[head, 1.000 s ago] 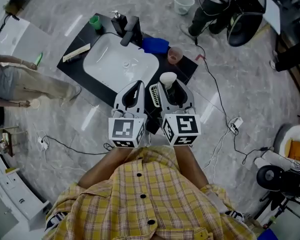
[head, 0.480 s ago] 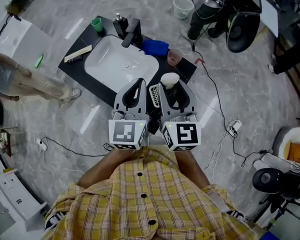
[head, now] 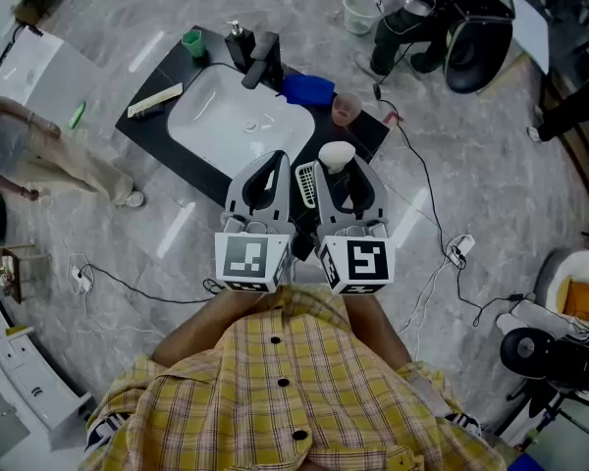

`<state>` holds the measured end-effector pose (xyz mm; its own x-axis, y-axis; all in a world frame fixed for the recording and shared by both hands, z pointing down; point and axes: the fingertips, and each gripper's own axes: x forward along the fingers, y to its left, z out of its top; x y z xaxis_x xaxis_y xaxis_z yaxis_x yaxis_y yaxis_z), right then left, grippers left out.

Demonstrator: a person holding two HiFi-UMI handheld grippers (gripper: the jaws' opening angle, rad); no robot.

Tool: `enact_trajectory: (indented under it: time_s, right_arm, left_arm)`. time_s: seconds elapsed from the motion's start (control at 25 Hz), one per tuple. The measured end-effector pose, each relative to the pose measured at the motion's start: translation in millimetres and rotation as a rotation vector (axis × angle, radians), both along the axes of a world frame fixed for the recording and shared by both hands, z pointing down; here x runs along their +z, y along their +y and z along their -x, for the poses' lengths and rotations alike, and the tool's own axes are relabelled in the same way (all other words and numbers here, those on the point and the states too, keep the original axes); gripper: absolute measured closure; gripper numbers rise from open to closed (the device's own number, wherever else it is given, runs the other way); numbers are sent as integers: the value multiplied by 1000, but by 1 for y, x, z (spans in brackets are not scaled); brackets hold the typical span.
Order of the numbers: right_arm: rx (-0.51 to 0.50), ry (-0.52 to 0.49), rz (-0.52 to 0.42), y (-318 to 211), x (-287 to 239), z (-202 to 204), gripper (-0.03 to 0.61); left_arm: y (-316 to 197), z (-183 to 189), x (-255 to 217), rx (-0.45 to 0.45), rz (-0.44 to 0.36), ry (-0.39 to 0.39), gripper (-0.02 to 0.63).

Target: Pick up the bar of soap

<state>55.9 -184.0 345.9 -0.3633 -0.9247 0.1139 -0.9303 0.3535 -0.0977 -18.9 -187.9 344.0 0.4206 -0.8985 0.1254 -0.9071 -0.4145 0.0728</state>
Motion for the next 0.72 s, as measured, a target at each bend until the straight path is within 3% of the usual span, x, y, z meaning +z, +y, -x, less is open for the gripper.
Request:
enact_trajectory:
  time_s: [0.72]
  right_arm:
    - [9,16,17,-9,10,5,380]
  left_arm:
    - [-11,6,6,2,23,10,603]
